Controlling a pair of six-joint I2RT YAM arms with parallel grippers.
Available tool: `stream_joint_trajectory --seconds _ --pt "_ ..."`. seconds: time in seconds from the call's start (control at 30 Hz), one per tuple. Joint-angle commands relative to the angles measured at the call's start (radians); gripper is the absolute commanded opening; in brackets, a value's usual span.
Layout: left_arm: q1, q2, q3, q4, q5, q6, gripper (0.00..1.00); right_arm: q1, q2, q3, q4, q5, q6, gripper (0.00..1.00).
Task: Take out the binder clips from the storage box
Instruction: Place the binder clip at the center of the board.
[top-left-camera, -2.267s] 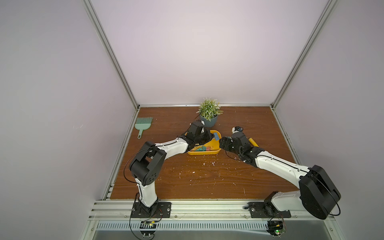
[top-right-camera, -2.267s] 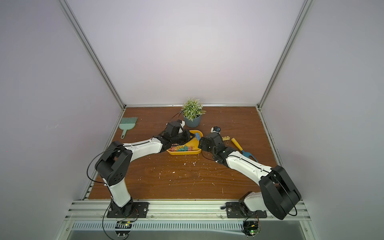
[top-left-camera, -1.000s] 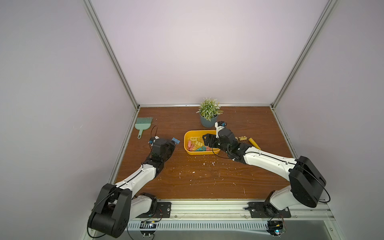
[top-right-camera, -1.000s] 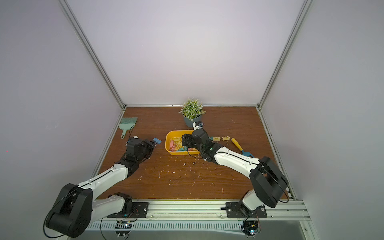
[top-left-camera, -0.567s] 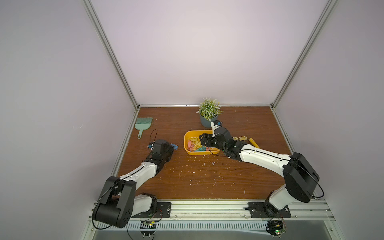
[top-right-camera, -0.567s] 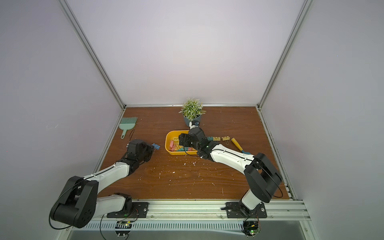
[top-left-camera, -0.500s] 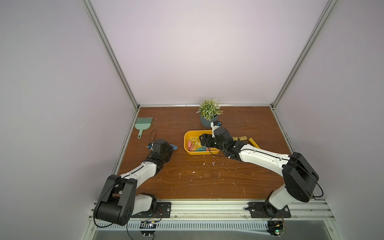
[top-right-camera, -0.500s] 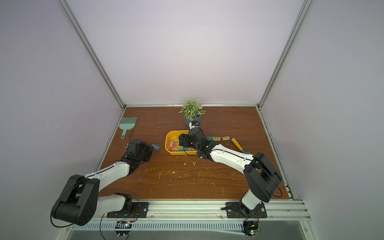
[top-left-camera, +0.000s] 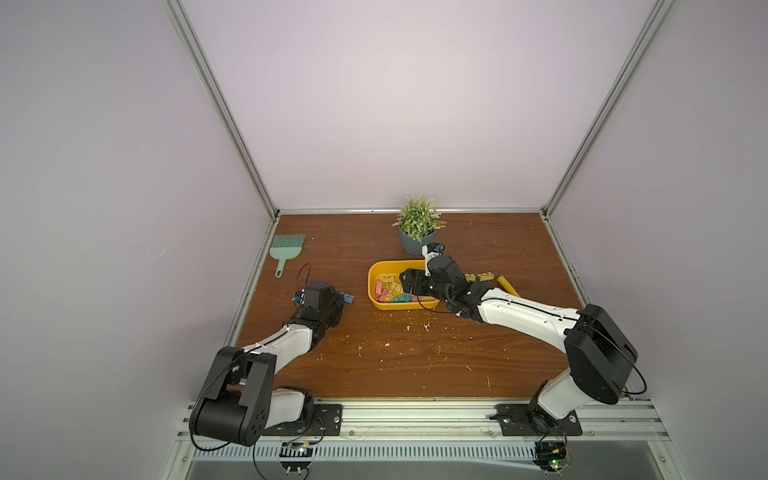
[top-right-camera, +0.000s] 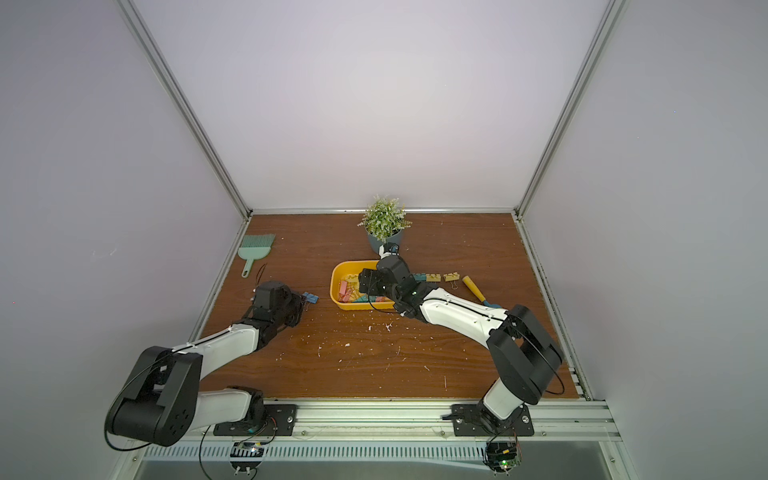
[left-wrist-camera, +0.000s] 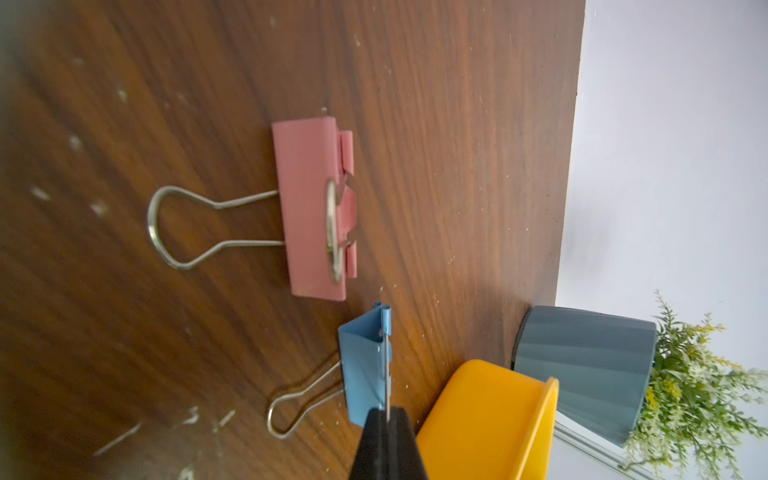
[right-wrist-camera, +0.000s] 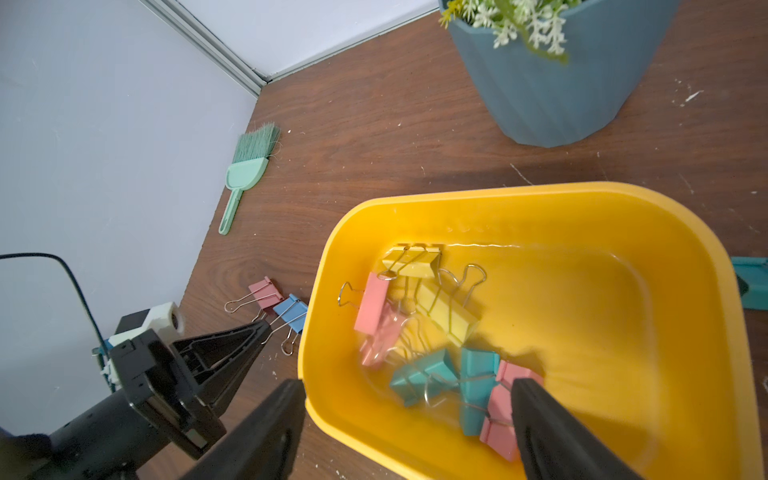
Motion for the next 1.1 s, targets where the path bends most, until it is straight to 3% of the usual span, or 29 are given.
stream_joint_trajectory --seconds 0.0,0.37,0.47,0.63,0.93,1.03,1.07 --pt "0.015 -0.006 -0.022 -0.005 -0.027 -0.025 0.04 0.007 -0.012 0.021 -0.011 0.009 0.001 0.84" --pt "0.019 0.021 -0.013 0.048 -0.038 -0.048 0.04 0.006 -0.016 0.024 -0.028 0.020 0.003 0.85" --pt "0.020 0.018 -0.010 0.047 -0.039 -0.043 0.09 0.007 -0.018 0.022 -0.029 0.021 0.003 0.85" --pt "0.020 -0.009 -0.008 0.031 -0.038 -0.023 0.30 0.006 -0.018 0.025 -0.035 0.024 0.000 0.85" --pt "0.021 -0.155 0.004 -0.100 -0.030 0.048 0.45 0.005 -0.052 0.009 -0.041 0.065 -0.015 0.86" --pt "0.020 -0.216 0.027 -0.119 -0.035 0.167 0.46 0.005 -0.077 -0.010 -0.024 0.086 -0.026 0.86" --pt "0.020 -0.231 0.046 -0.148 -0.044 0.199 0.52 0.005 -0.088 -0.020 -0.013 0.091 -0.029 0.86"
